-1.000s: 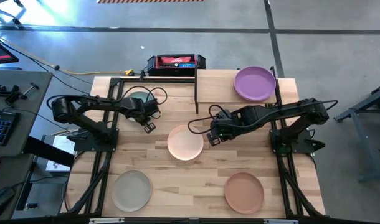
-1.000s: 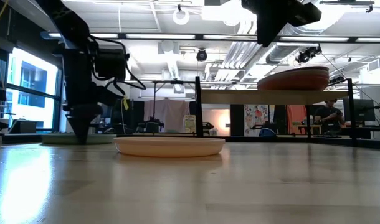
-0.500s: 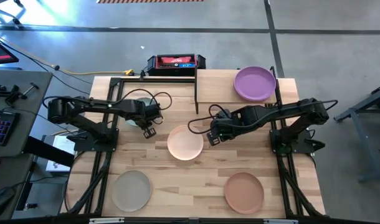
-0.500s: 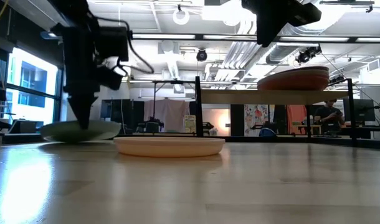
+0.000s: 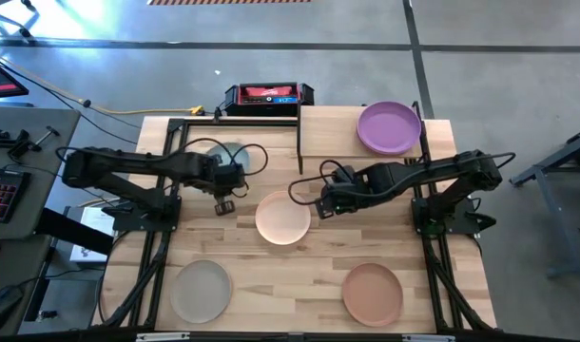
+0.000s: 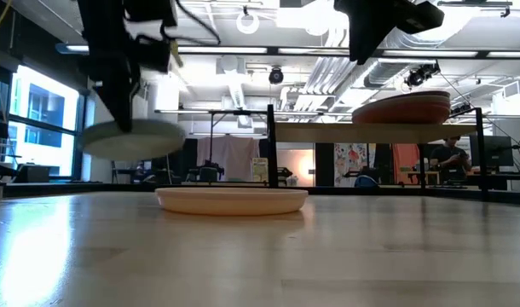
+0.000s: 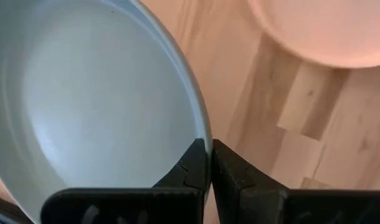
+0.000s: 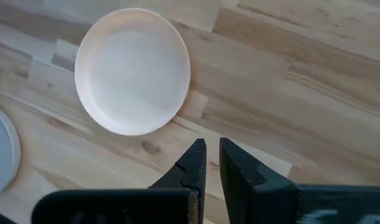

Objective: Place and stack plates onto a shelf
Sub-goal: Put the light blue plate on the shelf

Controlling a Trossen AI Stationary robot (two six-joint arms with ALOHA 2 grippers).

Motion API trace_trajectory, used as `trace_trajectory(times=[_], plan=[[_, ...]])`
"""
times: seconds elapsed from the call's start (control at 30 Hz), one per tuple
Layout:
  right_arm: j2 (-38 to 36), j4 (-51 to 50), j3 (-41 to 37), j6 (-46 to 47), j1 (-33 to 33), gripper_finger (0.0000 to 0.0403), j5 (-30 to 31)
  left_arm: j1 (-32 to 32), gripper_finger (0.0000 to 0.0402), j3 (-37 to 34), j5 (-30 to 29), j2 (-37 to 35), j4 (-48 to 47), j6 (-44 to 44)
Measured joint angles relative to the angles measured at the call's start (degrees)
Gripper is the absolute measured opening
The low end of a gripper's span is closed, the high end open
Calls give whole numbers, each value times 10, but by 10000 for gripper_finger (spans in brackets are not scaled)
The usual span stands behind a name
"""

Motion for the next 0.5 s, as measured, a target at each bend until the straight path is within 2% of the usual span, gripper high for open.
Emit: trace_trajectory(times=[0.23, 0.5], plan=[[0, 5, 0, 2, 0, 23, 17, -50, 1, 72, -29, -3, -34, 65], [0, 29, 0, -32, -1, 23, 5, -97, 1, 129, -44, -3, -39, 178]])
